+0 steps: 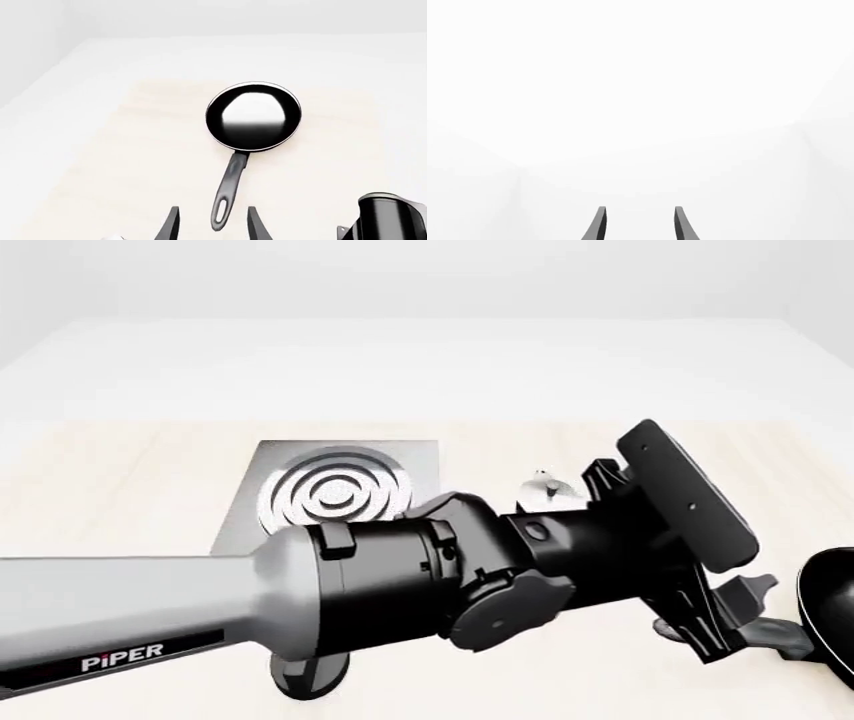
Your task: Put the frying pan on the stove.
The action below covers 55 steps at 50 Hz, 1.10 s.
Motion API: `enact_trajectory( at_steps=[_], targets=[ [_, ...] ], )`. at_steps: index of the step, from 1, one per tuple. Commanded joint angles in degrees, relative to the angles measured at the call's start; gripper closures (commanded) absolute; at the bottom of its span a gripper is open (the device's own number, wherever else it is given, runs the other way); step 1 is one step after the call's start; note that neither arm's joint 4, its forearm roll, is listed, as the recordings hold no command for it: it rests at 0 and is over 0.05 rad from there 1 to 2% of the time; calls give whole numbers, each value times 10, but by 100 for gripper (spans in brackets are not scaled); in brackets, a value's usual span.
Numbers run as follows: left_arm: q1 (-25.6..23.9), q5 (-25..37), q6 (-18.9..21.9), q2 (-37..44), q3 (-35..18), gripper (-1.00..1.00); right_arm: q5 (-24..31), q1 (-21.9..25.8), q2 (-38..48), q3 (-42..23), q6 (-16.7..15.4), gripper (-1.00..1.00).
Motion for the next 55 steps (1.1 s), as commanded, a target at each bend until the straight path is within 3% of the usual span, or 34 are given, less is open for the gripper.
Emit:
enact_trajectory(
  at_steps=[1, 22, 33, 55],
  targets=[
    [-1, -15, -11, 18, -10, -100, -12, 0, 0, 15, 1, -100],
    [-12, -67, -30, 43, -7, -100, -28, -8, 0, 38, 5, -100],
    [-6, -66, -36, 70, -35, -100, -44, -9, 0, 59, 5, -100],
    [2, -51, -43, 116, -80, -100, -137, -19, 0, 158, 12, -100]
  ],
)
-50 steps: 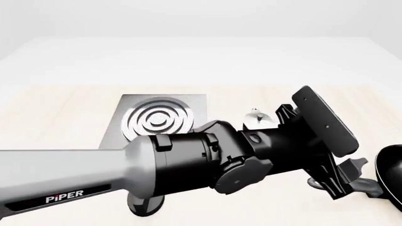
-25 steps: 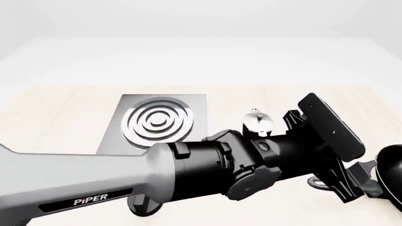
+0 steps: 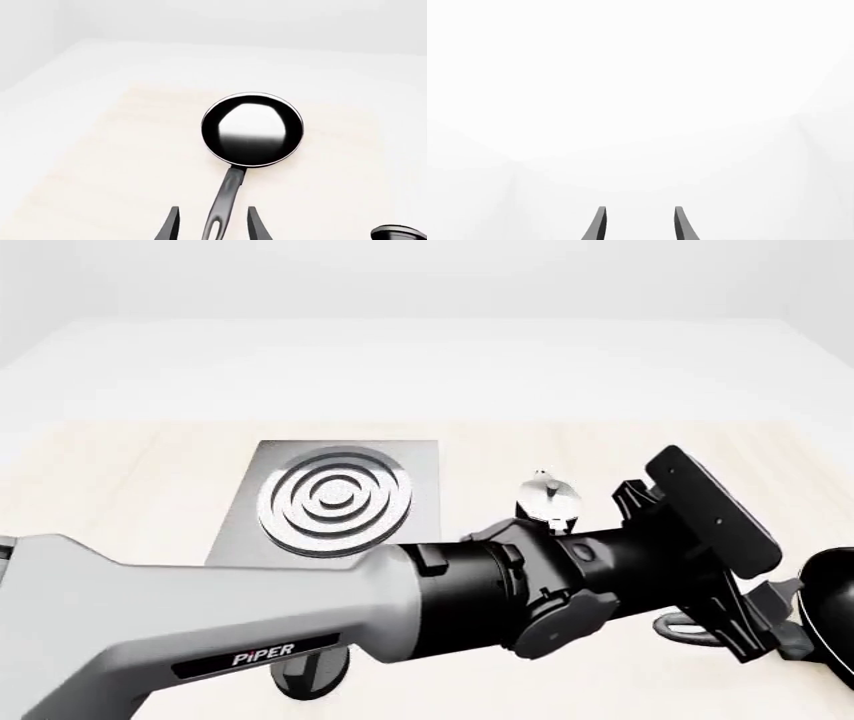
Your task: Put the frying pan on the stove.
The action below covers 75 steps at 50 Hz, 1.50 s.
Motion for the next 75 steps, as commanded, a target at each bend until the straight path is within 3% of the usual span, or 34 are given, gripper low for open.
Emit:
enact_trajectory(
  at_steps=[1, 29, 75],
  targets=[
    [5, 9, -3, 26, -27, -100, -50, -6, 0, 54, 4, -100],
    [7, 22, -12, 90, -78, -100, -192, -20, 0, 200, 11, -100],
    [5, 67, -21, 170, -158, -100, -318, -22, 0, 322, 19, -100]
  ],
)
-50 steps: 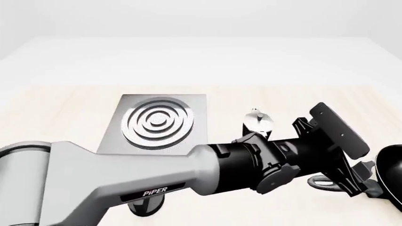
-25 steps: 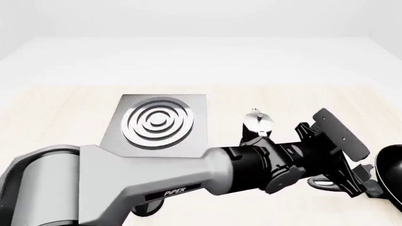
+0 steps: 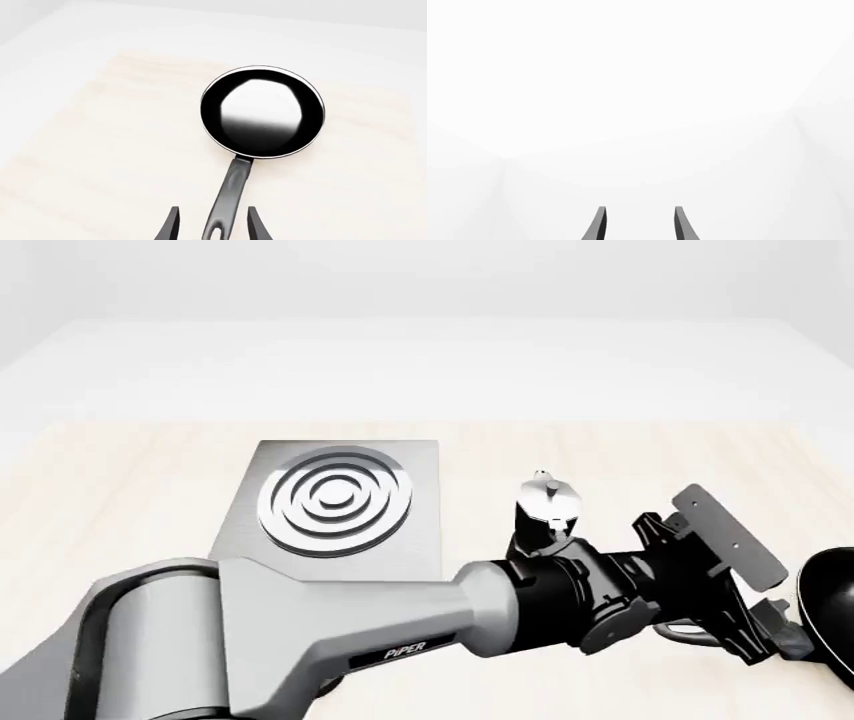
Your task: Put the frying pan on the stove.
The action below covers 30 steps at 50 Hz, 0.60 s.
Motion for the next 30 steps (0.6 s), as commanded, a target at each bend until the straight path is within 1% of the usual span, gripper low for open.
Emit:
enact_trajectory(
  at_steps=[1, 14, 18, 21, 24, 30],
  targets=[
    [-4, 10, -2, 17, -13, -100, -24, 3, 0, 23, 0, -100],
    [-4, 22, -4, 38, -34, -100, -58, 0, 0, 56, 2, -100],
    [-3, 27, -5, 45, -43, -100, -80, -3, 0, 78, 5, -100],
    [-2, 30, -5, 51, -49, -100, -82, 0, 0, 80, 2, -100],
    [-2, 34, -5, 56, -54, -100, -102, -4, 0, 99, 6, -100],
    [-1, 38, -5, 64, -61, -100, -119, -5, 0, 116, 7, -100]
  ],
)
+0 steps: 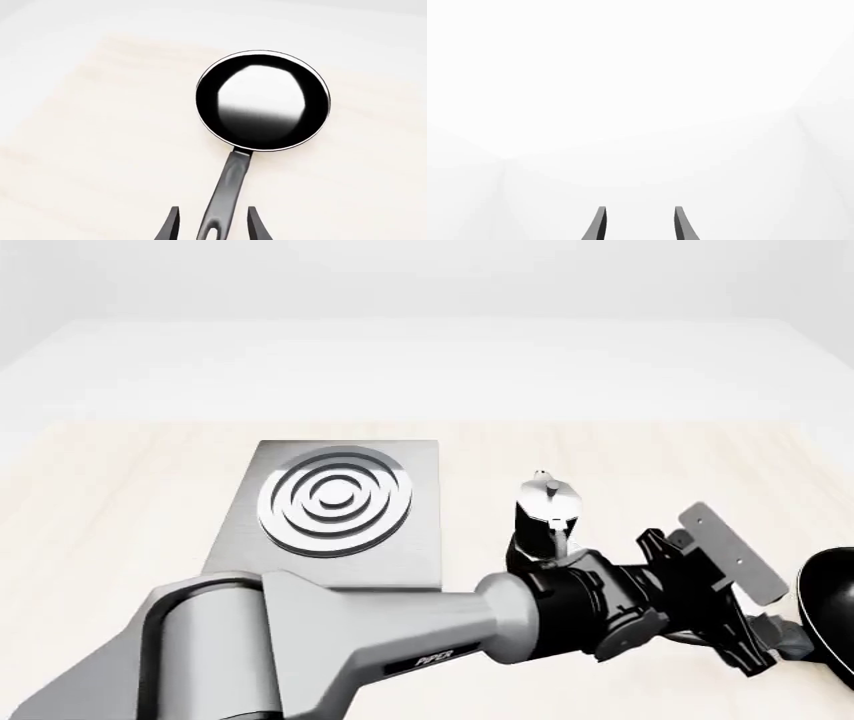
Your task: Put the frying pan on the stove.
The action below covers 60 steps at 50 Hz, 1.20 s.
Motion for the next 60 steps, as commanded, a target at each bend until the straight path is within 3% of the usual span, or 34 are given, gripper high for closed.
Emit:
enact_trajectory(
  at_steps=[1, 34, 60],
  targets=[
    [1, 10, -1, 18, -18, -100, -40, -4, 0, 39, 4, -100],
    [0, 42, 1, 63, -62, -100, -152, -11, 0, 149, 16, -100],
    [-2, 80, 3, 108, -116, -100, -310, -23, 0, 302, 28, -100]
  ],
)
